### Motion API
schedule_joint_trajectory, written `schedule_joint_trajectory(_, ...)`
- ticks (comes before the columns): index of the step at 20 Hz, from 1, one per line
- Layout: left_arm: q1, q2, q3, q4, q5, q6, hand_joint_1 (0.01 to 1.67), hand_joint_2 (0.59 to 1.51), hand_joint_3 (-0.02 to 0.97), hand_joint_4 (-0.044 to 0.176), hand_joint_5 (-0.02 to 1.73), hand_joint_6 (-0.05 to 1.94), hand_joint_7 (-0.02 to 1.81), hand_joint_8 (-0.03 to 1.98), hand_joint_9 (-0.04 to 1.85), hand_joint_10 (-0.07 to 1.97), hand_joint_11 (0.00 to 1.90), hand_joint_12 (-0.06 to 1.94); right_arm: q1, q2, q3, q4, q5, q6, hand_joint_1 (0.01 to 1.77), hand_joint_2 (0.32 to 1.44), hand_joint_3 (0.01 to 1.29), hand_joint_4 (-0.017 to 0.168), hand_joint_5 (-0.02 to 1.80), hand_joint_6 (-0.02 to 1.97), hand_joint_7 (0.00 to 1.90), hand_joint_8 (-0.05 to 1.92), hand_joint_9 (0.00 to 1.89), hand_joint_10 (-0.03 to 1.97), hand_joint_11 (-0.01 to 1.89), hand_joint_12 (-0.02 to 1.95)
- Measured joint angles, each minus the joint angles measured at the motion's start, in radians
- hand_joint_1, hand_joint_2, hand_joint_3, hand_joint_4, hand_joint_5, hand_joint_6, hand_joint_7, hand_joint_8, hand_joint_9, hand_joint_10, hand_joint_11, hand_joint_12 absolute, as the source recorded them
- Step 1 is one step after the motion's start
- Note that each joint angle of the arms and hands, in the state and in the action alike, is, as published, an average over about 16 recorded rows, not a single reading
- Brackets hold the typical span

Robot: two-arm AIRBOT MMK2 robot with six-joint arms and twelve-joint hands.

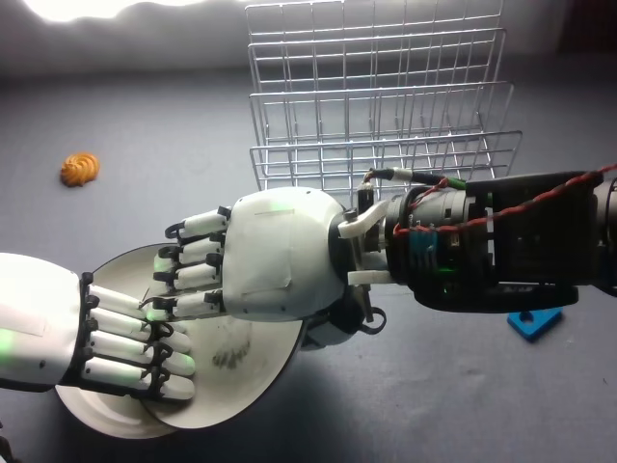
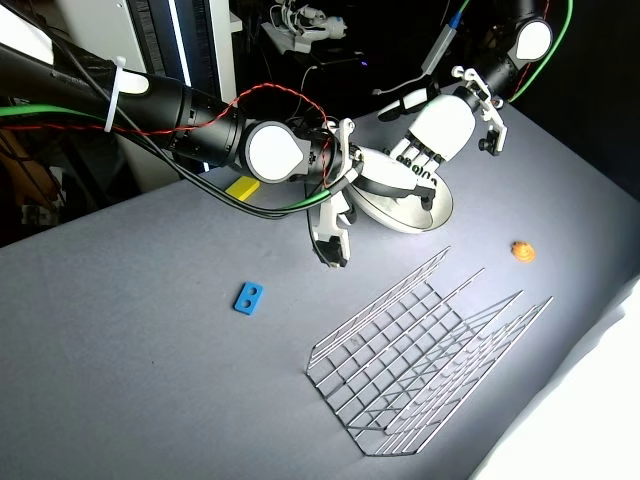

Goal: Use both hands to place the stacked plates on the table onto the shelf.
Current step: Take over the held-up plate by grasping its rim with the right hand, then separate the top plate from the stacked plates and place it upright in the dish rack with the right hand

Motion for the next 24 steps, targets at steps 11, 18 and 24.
schedule_joint_trajectory(11, -0.006, 0.001, 0.003, -0.002, -0.005, -0.002, 0.02, 1.029, 0.012, -0.007, -0.01, -0.02, -0.01, -0.02, 0.02, 0.0, 0.02, 0.0, 0.002, -0.006, 0.008, -0.003, 0.062, -0.009, 1.1, 1.0, 0.01, -0.005, 0.69, 0.39, 0.81, 0.4, 0.97, 0.06, 0.69, 1.11)
schedule_joint_trajectory(18, -0.036, -0.001, 0.03, -0.006, -0.006, -0.005, 0.02, 1.026, 0.012, -0.003, -0.01, -0.02, 0.0, -0.01, 0.02, 0.01, 0.02, 0.0, 0.014, 0.012, -0.019, 0.0, 0.07, -0.01, 1.12, 0.99, 0.01, -0.001, 0.83, 0.65, 0.96, 0.66, 1.23, 0.05, 0.96, 1.06)
schedule_joint_trajectory(24, -0.078, 0.007, 0.067, -0.038, -0.003, -0.012, 0.02, 1.026, 0.012, 0.0, 0.0, 0.0, 0.01, 0.0, 0.02, 0.01, 0.02, 0.0, 0.04, 0.034, -0.052, 0.003, 0.046, -0.008, 1.14, 0.98, 0.01, 0.007, 0.88, 0.74, 1.03, 0.7, 1.29, 0.04, 0.96, 1.06)
